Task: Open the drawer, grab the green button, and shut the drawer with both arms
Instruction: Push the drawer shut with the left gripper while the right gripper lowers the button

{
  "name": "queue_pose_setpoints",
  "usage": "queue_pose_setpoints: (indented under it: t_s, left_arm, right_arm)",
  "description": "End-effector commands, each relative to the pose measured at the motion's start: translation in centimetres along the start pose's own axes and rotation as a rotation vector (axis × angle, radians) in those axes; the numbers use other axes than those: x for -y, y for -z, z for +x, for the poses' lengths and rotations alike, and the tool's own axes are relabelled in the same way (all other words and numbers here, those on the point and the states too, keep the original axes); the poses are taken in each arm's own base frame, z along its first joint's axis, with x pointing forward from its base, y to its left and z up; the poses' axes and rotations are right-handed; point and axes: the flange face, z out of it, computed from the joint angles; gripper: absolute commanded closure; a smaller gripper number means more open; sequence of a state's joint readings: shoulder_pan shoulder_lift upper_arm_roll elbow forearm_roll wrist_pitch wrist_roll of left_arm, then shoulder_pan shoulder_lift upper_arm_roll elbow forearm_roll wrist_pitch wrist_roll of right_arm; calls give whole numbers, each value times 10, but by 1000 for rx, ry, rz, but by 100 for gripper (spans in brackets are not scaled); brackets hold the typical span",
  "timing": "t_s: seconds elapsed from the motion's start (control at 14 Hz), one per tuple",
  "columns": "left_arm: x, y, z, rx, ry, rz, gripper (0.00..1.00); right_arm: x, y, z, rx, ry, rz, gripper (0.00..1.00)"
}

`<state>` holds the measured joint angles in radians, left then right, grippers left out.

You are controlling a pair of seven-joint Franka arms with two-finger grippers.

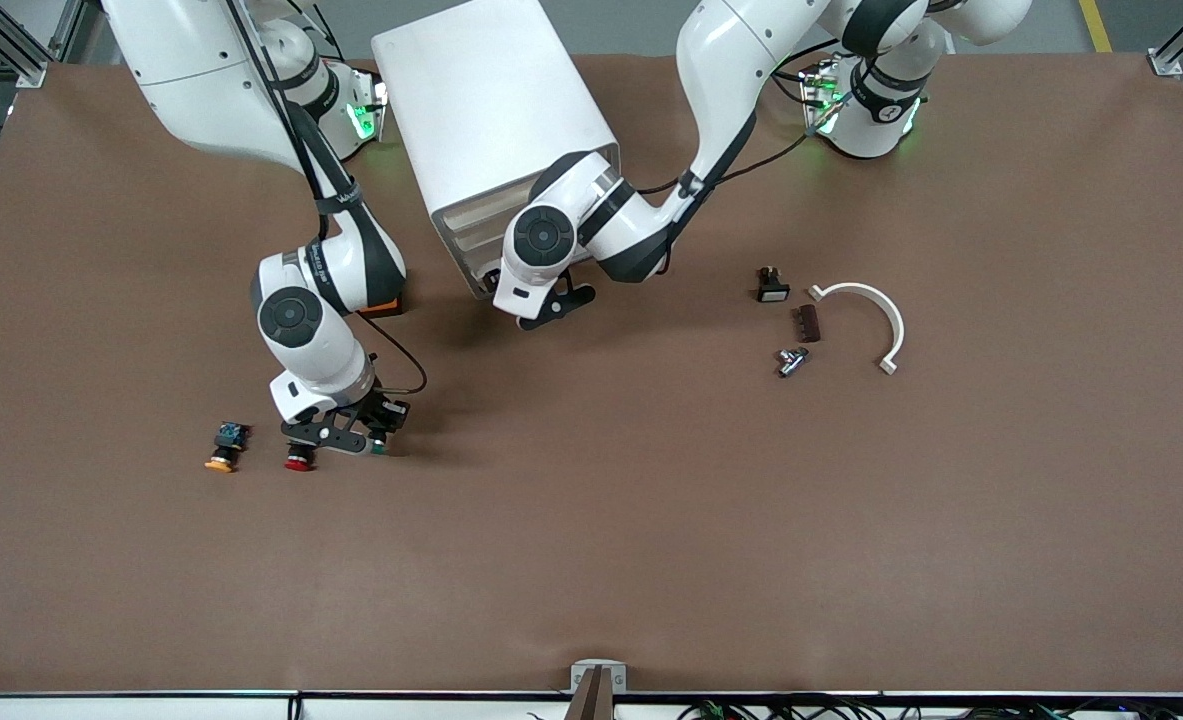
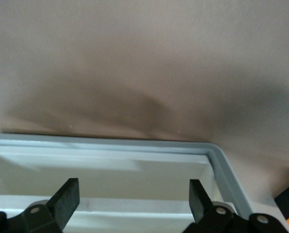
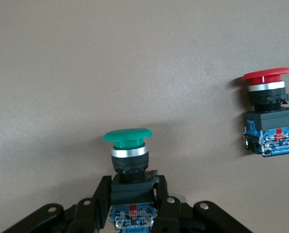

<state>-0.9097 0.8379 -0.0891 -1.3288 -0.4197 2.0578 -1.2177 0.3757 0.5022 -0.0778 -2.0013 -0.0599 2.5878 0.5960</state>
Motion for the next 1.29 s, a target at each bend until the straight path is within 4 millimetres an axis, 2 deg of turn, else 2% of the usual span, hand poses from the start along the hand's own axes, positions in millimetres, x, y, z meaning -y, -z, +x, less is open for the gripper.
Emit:
queue_pose_setpoints:
  t_s: [0.0,0.36,0.5,0.72,0.93,1.15,1.22]
  left_arm:
    - [-1,-11,-8,22,16,6,1]
    - [-1,-7,-5,21,20,-1,1]
    - [0,4,8,16,36,-15,1]
    - [4,32,40,2,72,-49,1]
    - [10,69,71,-13,111,-97,1]
    - [19,102,97,-47,135,-130,1]
    - [20,106,103,-59,137,-132,1]
  right_arm:
    - [-4,-3,2,-5,15,-1,100]
    - [-4,-8,2,-8,16,0,100]
    - [-4,-10,2,-7,16,-1,100]
    - [-5,-12,1,-5,16,-2,99]
    - [-6,-12,2,-5,12,-3,99]
    - [-13,-9,11,-12,-3,0,99]
    - [-14,-7,15,-19,-6,3,99]
